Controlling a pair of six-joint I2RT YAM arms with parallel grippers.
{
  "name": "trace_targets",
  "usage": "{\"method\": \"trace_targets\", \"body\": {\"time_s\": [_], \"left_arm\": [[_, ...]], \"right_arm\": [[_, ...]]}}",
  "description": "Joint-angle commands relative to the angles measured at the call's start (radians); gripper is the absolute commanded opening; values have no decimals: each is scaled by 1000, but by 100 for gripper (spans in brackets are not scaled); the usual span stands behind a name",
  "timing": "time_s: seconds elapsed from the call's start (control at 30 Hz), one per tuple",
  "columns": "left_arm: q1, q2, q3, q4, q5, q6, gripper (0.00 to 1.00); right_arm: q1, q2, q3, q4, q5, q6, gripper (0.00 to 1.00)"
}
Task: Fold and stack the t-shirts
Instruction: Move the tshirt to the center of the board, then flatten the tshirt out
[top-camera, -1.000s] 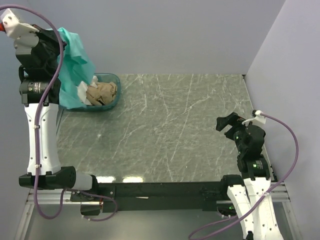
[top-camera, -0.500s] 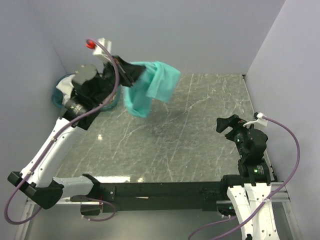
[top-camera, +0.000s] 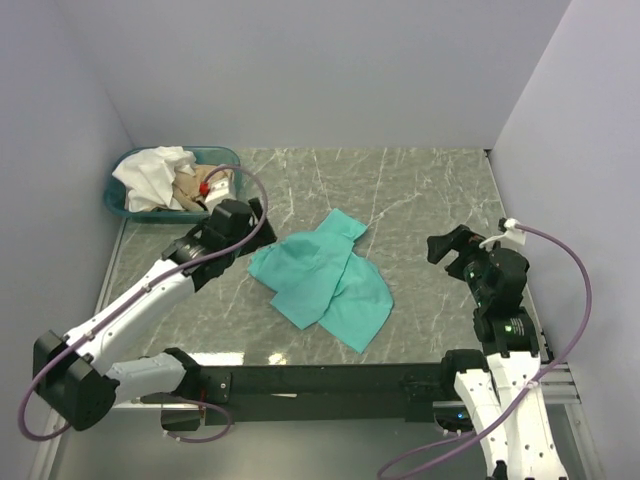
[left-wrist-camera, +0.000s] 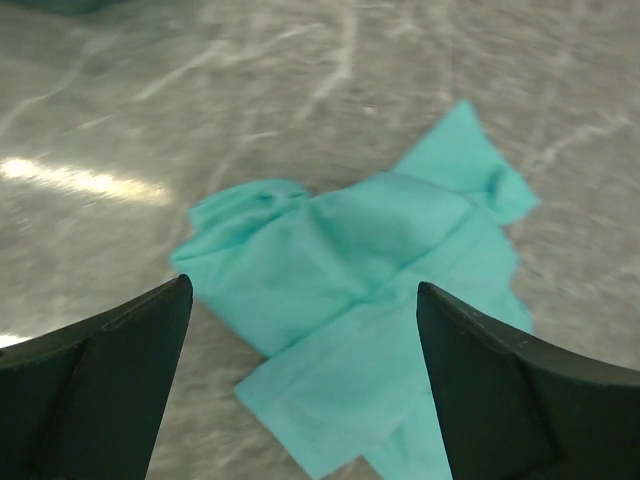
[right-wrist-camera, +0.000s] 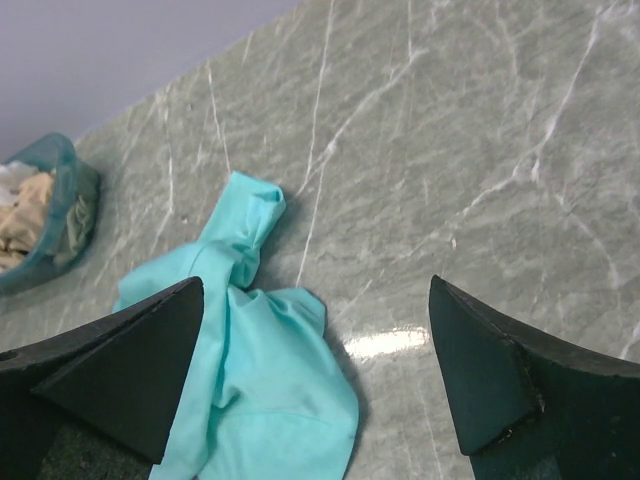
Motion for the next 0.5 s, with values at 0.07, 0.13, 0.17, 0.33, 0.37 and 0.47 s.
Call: {"method": "trace_targets", "body": {"time_s": [0.07, 0.13, 0.17, 0.33, 0.37, 0.47], "left_arm": [[5, -137, -111, -33, -94, -89, 99], [5, -150, -153, -15, 4, -90, 100], [3, -156, -194, 13, 51, -90, 100], [-47, -131, -309, 132, 368, -83, 99], [-99, -115, -335, 152, 371, -89, 99], [-205, -52, -348, 177, 400, -110, 99]], "right_arm": [[-4, 69, -2, 20, -115, -24, 100], [-4, 94, -11, 13, -150, -34, 100], [-4, 100, -23, 10, -175, -35, 100], [72, 152, -46, 9, -138, -31, 100], [80, 168, -48, 10, -134, -29, 100], [86, 185, -51, 21, -127, -21, 100]]}}
